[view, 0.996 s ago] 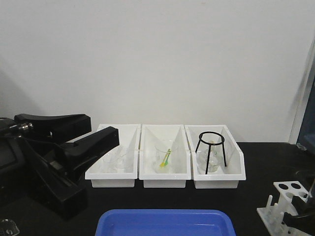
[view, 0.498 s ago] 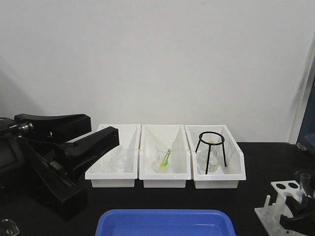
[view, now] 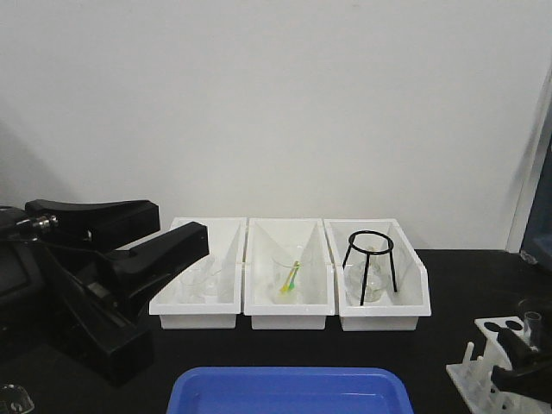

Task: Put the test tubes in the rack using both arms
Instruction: 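Lower the test tube into a rack hole with the right gripper, then open the right gripper and lift it away from the tube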

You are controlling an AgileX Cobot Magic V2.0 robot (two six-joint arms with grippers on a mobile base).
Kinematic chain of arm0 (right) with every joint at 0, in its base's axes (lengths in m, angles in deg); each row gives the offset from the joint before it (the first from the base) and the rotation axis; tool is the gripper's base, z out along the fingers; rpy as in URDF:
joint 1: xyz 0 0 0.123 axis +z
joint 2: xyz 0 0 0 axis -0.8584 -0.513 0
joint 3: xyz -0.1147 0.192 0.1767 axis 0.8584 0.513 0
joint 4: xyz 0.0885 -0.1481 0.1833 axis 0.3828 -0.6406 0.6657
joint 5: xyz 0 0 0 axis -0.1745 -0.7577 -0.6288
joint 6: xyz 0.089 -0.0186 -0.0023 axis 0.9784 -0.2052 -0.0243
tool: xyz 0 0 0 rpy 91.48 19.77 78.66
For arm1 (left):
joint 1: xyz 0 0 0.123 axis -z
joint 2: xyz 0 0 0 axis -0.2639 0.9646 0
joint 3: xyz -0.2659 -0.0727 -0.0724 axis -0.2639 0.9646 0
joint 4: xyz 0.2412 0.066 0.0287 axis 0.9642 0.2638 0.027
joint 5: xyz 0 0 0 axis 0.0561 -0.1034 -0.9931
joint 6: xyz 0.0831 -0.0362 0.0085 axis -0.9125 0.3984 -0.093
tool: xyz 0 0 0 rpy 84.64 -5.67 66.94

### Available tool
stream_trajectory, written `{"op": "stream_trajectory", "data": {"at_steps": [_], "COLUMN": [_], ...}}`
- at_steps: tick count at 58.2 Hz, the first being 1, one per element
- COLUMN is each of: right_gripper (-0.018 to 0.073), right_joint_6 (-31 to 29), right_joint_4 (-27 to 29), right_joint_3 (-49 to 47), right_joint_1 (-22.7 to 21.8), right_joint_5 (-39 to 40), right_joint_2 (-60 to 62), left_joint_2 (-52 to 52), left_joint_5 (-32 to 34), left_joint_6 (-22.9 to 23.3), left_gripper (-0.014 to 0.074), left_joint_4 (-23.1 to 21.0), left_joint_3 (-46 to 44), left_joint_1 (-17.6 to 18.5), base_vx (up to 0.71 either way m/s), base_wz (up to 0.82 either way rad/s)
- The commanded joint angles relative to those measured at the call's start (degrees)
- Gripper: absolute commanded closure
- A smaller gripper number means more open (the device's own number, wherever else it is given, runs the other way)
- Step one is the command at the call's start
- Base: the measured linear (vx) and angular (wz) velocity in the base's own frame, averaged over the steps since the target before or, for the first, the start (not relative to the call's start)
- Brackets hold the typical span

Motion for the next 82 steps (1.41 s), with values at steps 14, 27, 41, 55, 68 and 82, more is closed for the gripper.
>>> {"op": "stream_trajectory", "data": {"at_steps": [14,27,41,55,68,82], "right_gripper": [0.0197,0.0314,0.0573,0.057,0.057,0.0567], "right_joint_6": [-0.1,6.9,26.4,46.2,49.2,49.2], "right_joint_4": [2.1,-2.9,-23.3,-43.0,-44.1,-44.1], "right_joint_3": [-1.1,-1.1,-1.1,-1.1,-1.1,-1.1], "right_joint_1": [-0.1,-0.1,0.0,0.0,0.0,0.0], "right_joint_5": [7.0,-5.8,-35.2,-41.0,-40.8,-40.8], "right_joint_2": [16.0,33.8,55.7,64.2,64.4,64.4], "left_joint_2": [-0.8,-0.8,-0.8,-0.8,-0.8,-0.8], "left_joint_5": [4.1,-2.3,-16.2,-19.4,-19.8,-19.8], "left_joint_6": [0.0,0.0,-4.7,-5.7,-5.7,-5.7], "left_gripper": [0.0161,0.0188,0.0528,0.0618,0.0619,0.0619], "left_joint_4": [-0.3,-0.3,-0.2,-0.4,-0.5,-0.5], "left_joint_3": [-2.2,-2.2,-2.2,-2.2,-2.2,-2.2], "left_joint_1": [0.0,0.0,0.0,0.0,0.0,0.0], "base_vx": [0.0,0.0,0.0,0.0,0.0,0.0], "base_wz": [0.0,0.0,0.0,0.0,0.0,0.0]}}
